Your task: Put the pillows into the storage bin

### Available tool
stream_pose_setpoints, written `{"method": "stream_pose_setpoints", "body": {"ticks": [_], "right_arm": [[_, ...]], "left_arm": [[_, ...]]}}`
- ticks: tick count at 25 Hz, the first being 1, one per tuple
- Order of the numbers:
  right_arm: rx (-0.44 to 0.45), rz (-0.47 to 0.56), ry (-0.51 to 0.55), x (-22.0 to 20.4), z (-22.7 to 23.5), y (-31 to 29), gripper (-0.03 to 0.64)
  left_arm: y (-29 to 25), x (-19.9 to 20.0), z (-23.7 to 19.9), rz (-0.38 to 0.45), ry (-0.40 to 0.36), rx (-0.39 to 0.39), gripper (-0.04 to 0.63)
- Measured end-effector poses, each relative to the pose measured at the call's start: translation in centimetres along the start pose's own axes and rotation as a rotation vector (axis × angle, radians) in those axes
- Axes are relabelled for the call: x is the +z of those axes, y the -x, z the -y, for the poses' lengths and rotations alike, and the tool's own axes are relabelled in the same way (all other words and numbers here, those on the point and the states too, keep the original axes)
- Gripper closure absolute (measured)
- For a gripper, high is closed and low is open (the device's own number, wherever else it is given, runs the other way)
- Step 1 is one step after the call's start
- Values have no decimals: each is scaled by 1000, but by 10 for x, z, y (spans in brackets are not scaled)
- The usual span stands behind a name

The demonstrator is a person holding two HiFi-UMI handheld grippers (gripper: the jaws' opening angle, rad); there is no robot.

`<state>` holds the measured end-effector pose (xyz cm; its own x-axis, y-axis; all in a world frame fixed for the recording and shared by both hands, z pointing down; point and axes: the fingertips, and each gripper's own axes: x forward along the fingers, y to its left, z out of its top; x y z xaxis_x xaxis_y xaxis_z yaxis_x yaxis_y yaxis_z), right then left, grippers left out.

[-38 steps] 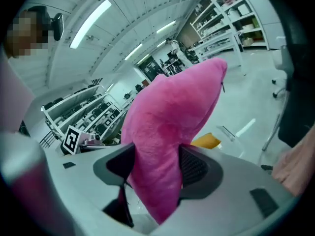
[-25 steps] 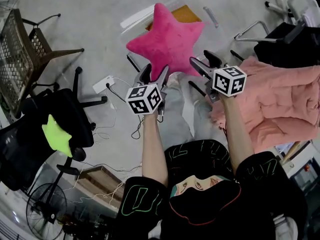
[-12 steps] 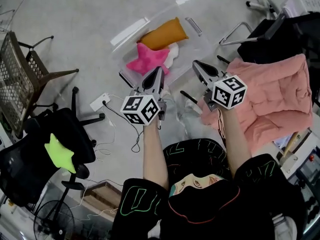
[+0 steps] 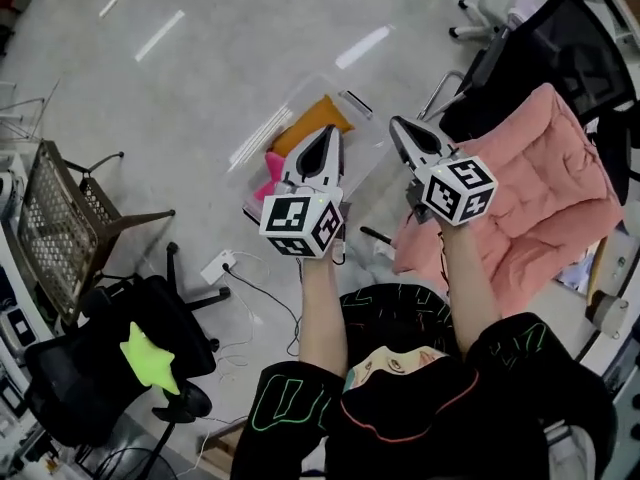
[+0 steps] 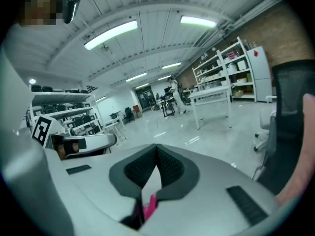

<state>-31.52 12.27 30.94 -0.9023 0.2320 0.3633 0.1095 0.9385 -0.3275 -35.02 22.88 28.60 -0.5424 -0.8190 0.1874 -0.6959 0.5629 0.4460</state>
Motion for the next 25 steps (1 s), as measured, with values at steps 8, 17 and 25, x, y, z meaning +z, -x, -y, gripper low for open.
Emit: {"method": "stream_pose_setpoints", "body": {"ticks": [8,17,25], "right_arm": [[-148,192,43,87,54,93,614],[-285,383,123,157,101,204,614],[-390,436,187,177,128,262,614]], "left_arm": [[-42,66,110,76,-164,-112,601],[-74,96,224,132,-307,-232,601],[-95,95,276,142,-378,-264,601]]}}
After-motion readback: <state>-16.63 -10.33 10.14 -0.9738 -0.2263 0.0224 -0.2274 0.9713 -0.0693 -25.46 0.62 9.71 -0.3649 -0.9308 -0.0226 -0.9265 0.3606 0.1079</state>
